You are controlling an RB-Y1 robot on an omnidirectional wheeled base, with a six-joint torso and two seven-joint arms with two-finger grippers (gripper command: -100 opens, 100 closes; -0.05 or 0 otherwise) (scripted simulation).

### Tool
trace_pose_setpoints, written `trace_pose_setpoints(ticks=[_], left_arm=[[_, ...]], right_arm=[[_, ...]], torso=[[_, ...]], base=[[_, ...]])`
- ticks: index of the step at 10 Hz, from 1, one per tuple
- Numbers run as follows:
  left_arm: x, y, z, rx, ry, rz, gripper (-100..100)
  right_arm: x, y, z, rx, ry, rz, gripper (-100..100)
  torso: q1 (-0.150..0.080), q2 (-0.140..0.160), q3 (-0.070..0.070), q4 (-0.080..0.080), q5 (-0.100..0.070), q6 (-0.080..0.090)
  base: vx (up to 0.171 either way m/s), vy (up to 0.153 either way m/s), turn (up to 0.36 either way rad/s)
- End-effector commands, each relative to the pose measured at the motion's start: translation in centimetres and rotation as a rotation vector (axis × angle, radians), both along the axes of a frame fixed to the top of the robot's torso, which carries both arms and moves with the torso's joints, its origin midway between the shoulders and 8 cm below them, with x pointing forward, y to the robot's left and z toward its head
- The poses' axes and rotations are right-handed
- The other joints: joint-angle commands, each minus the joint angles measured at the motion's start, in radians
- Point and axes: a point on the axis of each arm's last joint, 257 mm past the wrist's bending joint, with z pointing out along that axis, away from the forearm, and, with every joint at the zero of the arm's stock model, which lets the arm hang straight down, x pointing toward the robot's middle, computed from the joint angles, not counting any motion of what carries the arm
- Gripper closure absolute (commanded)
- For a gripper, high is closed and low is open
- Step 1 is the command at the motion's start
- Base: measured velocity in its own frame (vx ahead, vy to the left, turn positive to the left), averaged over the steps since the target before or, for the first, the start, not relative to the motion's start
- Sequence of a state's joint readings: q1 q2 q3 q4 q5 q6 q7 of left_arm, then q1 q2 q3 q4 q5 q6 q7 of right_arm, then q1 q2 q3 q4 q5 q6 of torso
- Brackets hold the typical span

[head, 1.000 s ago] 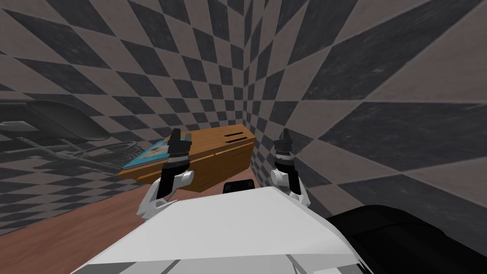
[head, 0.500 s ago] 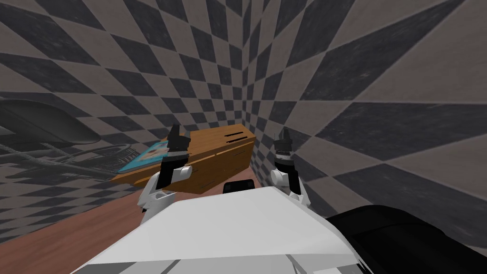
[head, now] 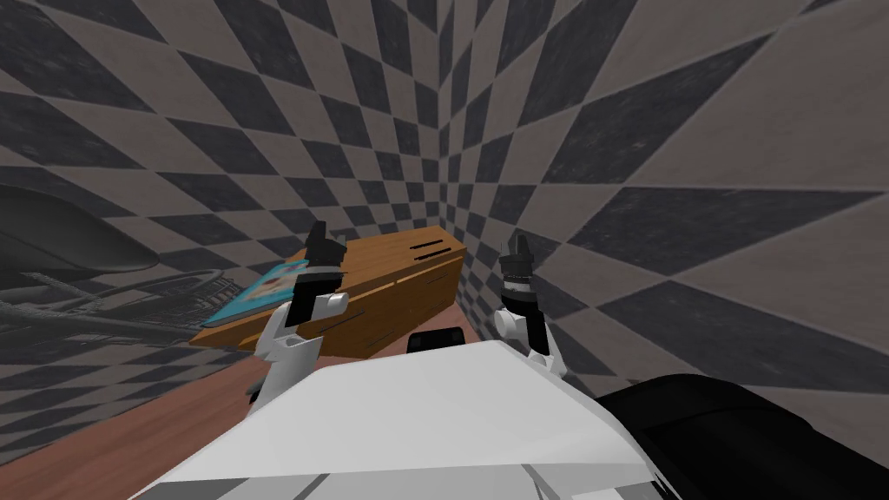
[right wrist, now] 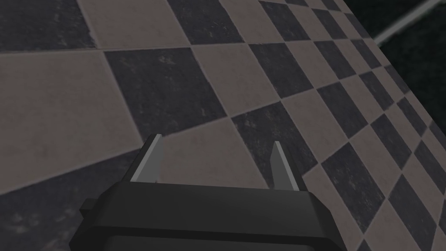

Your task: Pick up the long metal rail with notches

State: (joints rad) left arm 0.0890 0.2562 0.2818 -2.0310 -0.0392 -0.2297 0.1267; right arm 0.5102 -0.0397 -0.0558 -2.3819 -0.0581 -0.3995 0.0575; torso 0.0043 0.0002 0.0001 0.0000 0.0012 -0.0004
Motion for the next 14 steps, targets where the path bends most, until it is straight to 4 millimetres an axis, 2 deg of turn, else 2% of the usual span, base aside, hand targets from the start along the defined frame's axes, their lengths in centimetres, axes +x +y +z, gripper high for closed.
trace_pose_setpoints(ticks=[1, 2, 3, 4, 5, 6, 7, 8, 9, 11, 12, 13, 14], left_arm=[[1.6, 1.6, 0.0, -0.041, 0.027, 0.005, -100], [1.9, 1.7, -0.1, -0.047, 0.037, 0.009, -100], [3.0, 2.9, 0.1, -0.082, 0.049, 0.009, -100], [3.5, 3.1, 0.0, -0.093, 0.067, 0.014, -100], [4.6, 4.4, -0.1, -0.132, 0.085, 0.016, -100], [5.2, 4.4, 0.0, -0.143, 0.097, 0.019, -100], [6.3, 5.8, -0.1, -0.185, 0.115, 0.019, -100], [7.0, 5.9, -0.2, -0.200, 0.136, 0.025, -100], [7.8, 7.0, 0.0, -0.242, 0.150, 0.023, -100], [8.8, 7.3, -0.6, -0.264, 0.181, 0.031, -100], [10.1, 8.4, -0.6, -0.315, 0.201, 0.028, -100], [10.6, 8.5, -0.8, -0.327, 0.219, 0.033, -100], [11.6, 9.5, -0.7, -0.375, 0.233, 0.027, -100]], right_arm=[[0.0, 0.0, 0.0, 0.000, 0.000, 0.000, 0], [0.0, 0.0, 0.0, 0.000, 0.000, 0.000, 0], [0.0, 0.0, 0.0, 0.000, 0.000, 0.000, 0], [0.0, 0.0, 0.0, 0.000, 0.000, 0.000, 0], [0.0, 0.0, 0.0, 0.000, 0.000, 0.000, 0], [0.0, 0.0, 0.0, 0.000, 0.000, 0.000, 0], [0.0, 0.0, 0.0, 0.000, 0.000, 0.000, 0], [0.0, 0.0, 0.0, 0.000, 0.000, 0.000, 0], [0.0, 0.0, 0.0, 0.000, 0.000, 0.000, 0], [0.0, 0.0, 0.0, 0.000, 0.000, 0.000, 0], [0.0, 0.0, 0.0, 0.000, 0.000, 0.000, 0], [0.0, 0.0, 0.0, 0.000, 0.000, 0.000, 0], [0.0, 0.0, 0.0, 0.000, 0.000, 0.000, 0]], torso=[[0.000, 0.000, 0.000, 0.000, 0.000, 0.000], [0.001, 0.000, 0.000, 0.000, 0.000, 0.001], [0.000, 0.000, 0.000, 0.000, 0.000, 0.000], [0.000, 0.000, 0.000, 0.000, 0.000, 0.000], [-0.001, 0.000, 0.000, 0.000, 0.000, 0.000], [0.000, 0.000, 0.000, 0.000, 0.000, 0.000], [-0.001, 0.000, 0.000, 0.000, 0.000, 0.000], [0.000, 0.000, 0.000, 0.000, 0.000, 0.001], [-0.001, 0.000, 0.000, 0.000, 0.000, 0.000], [-0.002, 0.000, 0.000, 0.000, 0.000, 0.000], [-0.003, -0.001, -0.001, 0.000, -0.001, 0.000], [-0.002, -0.001, -0.001, 0.000, -0.001, 0.000], [-0.003, -0.001, 0.000, 0.000, -0.001, 0.000]], base=[[-0.032, 0.073, -0.124], [-0.020, 0.060, -0.097], [-0.031, 0.057, -0.136], [-0.021, 0.053, -0.099], [-0.023, 0.059, -0.142], [-0.023, 0.056, -0.111], [-0.032, 0.061, -0.163], [-0.035, 0.048, -0.094], [-0.042, 0.043, -0.176], [-0.018, 0.031, -0.041], [-0.019, 0.030, -0.122], [-0.025, 0.031, -0.119], [-0.038, 0.028, -0.194]])
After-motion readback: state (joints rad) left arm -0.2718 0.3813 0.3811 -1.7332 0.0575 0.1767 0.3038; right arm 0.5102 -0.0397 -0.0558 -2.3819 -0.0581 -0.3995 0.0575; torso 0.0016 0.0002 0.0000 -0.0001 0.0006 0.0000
